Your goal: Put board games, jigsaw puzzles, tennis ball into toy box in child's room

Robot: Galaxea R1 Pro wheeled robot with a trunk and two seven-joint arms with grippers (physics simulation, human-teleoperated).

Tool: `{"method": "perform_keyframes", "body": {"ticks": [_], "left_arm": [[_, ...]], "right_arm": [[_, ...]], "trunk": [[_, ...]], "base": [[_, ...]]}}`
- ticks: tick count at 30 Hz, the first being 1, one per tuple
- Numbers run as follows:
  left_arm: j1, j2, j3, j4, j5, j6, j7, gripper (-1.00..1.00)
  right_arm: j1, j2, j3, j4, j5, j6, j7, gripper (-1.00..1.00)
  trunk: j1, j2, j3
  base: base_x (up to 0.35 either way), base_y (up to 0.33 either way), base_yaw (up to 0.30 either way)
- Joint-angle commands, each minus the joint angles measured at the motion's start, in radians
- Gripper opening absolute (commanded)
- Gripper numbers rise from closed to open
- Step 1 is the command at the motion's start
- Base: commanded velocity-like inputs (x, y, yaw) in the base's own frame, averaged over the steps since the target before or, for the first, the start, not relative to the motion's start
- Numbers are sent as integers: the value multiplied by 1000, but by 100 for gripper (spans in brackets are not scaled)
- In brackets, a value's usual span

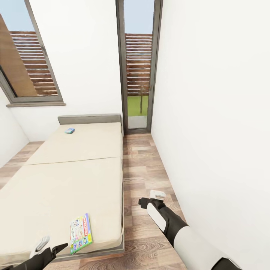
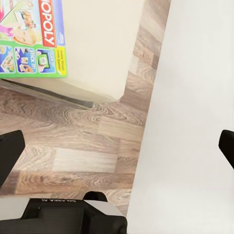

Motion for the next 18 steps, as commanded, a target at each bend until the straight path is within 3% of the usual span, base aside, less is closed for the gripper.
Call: {"method": "perform_keyframes", "body": {"ticks": [1,18], "left_arm": [[-1,0,3,5,4,8,-3,100],[0,19,19,14,5,7,-8,100]], "right_arm": [[-1,0,3,-1,-5,4,-2,100],[-3,0,5,-118,-6,11,21,100]], "trunk": [[4,-9,-5],[70,-128,-58]], "base": [[0,0,0],[0,0,0]]}}
